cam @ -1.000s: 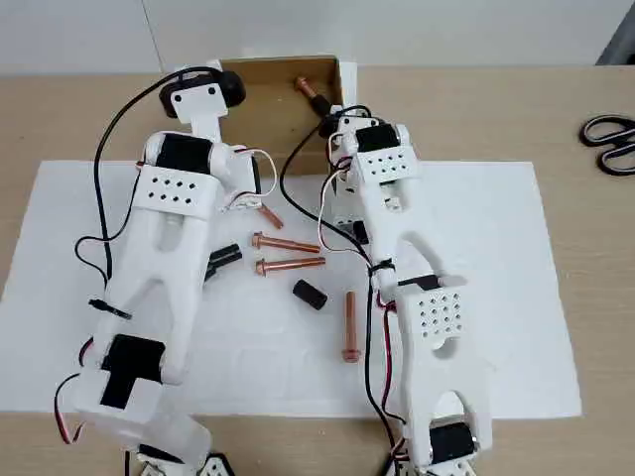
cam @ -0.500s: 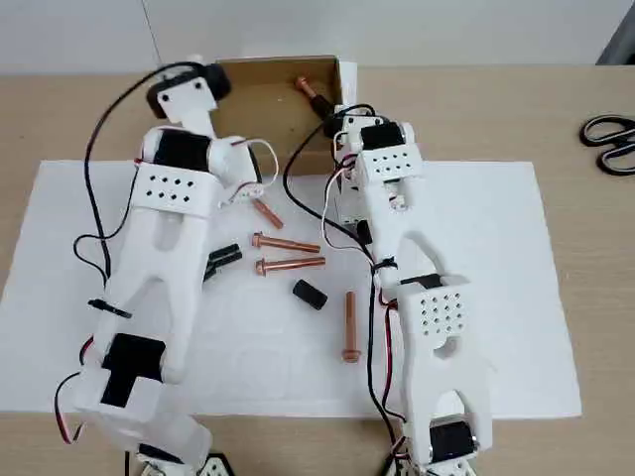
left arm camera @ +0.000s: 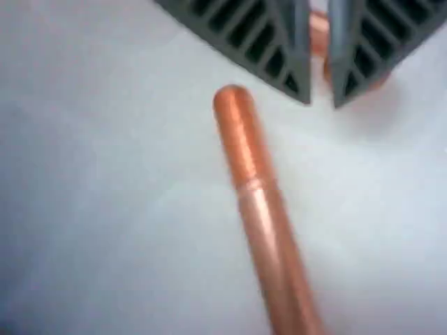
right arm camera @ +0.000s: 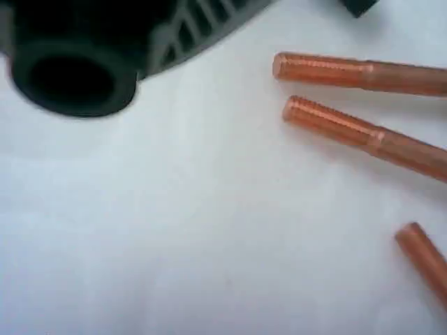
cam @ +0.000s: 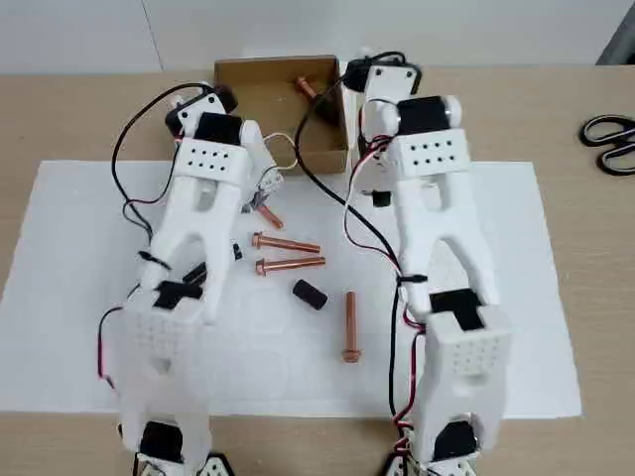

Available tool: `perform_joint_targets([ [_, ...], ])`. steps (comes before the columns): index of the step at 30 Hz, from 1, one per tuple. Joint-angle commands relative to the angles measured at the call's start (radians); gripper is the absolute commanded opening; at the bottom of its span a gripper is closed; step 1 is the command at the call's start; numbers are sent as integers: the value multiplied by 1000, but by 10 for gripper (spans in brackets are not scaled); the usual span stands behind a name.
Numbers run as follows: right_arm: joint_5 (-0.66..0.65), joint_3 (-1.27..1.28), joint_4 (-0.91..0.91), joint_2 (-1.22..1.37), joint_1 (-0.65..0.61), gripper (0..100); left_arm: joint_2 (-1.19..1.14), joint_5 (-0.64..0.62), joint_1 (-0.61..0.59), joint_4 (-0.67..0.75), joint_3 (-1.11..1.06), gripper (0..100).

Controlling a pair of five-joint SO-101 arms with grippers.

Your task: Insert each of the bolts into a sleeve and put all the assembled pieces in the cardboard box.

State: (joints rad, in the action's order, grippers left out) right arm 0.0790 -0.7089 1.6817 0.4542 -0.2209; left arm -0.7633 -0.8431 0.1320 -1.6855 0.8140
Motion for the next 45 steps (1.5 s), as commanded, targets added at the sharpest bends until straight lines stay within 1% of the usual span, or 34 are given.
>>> perform_joint_targets([
  [1, -2, 35, 4, -139, 39, 5, -98, -11, 3, -41, 237, 17],
  [6, -2, 86, 2, -208, 73, 5, -241, -12, 0, -43, 410, 19],
  [10, -2, 132, 2, -237, 76, 5, -319, -52, 0, -37, 496, 27],
  [12, -2, 158, 1, -257, 74, 5, -354, -55, 0, -37, 526, 72],
  [16, -2, 196, 1, -294, 71, 5, -394, -68, -2, -38, 555, 216],
  [19, -2, 212, 1, -315, 70, 5, -405, -78, 0, -37, 572, 269],
  [28, -2, 216, 5, -325, 70, 5, -407, -95, -3, -29, 568, 269],
  [31, -2, 216, 7, -325, 70, 5, -404, -98, -25, -32, 542, 269],
  [34, -2, 216, 7, -325, 70, 5, -399, -112, -41, -66, 535, 269],
  [37, -2, 216, 7, -325, 70, 5, -394, -110, -41, -66, 541, 269],
  [43, -2, 216, 7, -325, 68, 5, -394, -109, -8, -66, 696, 269],
  [45, -2, 216, 7, -325, 68, 5, -394, -83, 2, -66, 743, 269],
])
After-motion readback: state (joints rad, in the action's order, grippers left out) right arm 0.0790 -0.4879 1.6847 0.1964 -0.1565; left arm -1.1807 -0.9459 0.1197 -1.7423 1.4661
